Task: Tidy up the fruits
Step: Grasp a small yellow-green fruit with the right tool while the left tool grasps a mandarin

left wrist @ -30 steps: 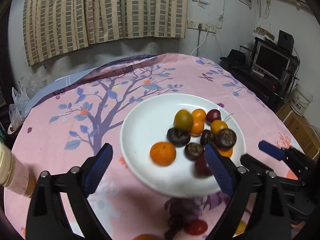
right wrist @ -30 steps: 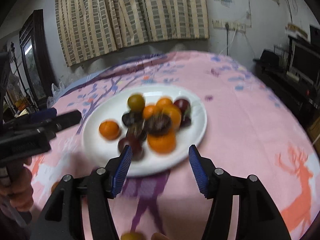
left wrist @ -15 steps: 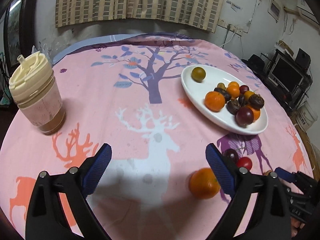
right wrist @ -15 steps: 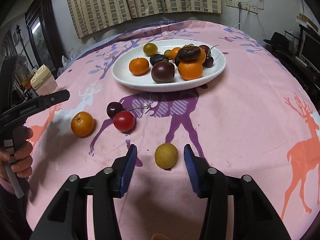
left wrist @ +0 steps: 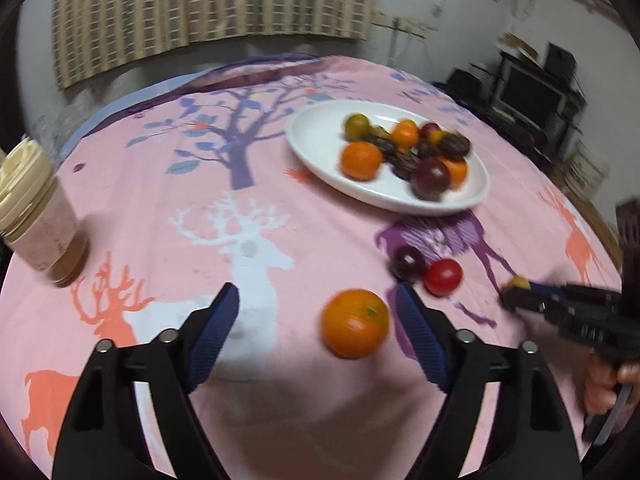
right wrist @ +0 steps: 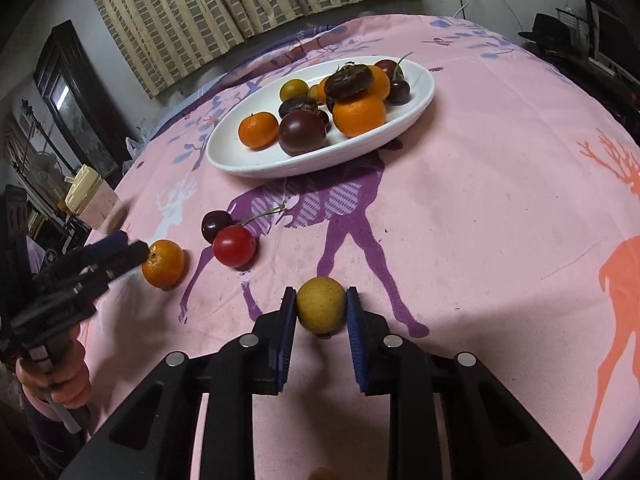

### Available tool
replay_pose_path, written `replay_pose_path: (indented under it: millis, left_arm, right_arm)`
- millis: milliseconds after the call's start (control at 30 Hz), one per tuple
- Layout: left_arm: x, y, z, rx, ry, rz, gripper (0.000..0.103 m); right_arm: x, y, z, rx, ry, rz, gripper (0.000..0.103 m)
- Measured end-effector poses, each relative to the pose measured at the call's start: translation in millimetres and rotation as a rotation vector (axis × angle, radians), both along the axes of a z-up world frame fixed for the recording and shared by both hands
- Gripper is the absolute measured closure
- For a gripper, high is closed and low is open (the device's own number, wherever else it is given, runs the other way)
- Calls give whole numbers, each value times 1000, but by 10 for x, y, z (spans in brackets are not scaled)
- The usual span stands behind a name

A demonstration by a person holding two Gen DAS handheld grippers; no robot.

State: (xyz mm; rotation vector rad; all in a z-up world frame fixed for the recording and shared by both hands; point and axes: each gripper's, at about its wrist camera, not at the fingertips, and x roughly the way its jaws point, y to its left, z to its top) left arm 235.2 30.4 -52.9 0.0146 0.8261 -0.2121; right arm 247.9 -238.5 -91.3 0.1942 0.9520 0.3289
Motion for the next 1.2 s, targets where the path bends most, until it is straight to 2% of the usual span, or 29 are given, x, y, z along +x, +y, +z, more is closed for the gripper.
replay_pose_path:
  millis: [100, 200, 333, 667, 833, 1200]
  left_arm:
    - [-3, -156, -88, 41, 24, -44, 37]
    - [9, -226, -154, 66, 39, -63, 38]
    - [37, -272, -224, 82, 64, -82, 51]
    - [55, -300, -301, 108, 84, -80, 55]
    - [58, -293, -307, 108, 84, -77, 59]
    - [54, -286, -297, 105, 83, -76, 61]
  right_arm:
    - [2, 11, 5, -1, -2, 4, 78]
    - [12, 4, 1, 5, 0, 4, 78]
    - [13, 5, 1, 2, -2, 4, 78]
    - [8, -1, -2, 8, -1, 4, 78]
    - [7, 2, -2, 7, -1, 5, 78]
    - [3, -2, -9, 17, -1, 5, 77]
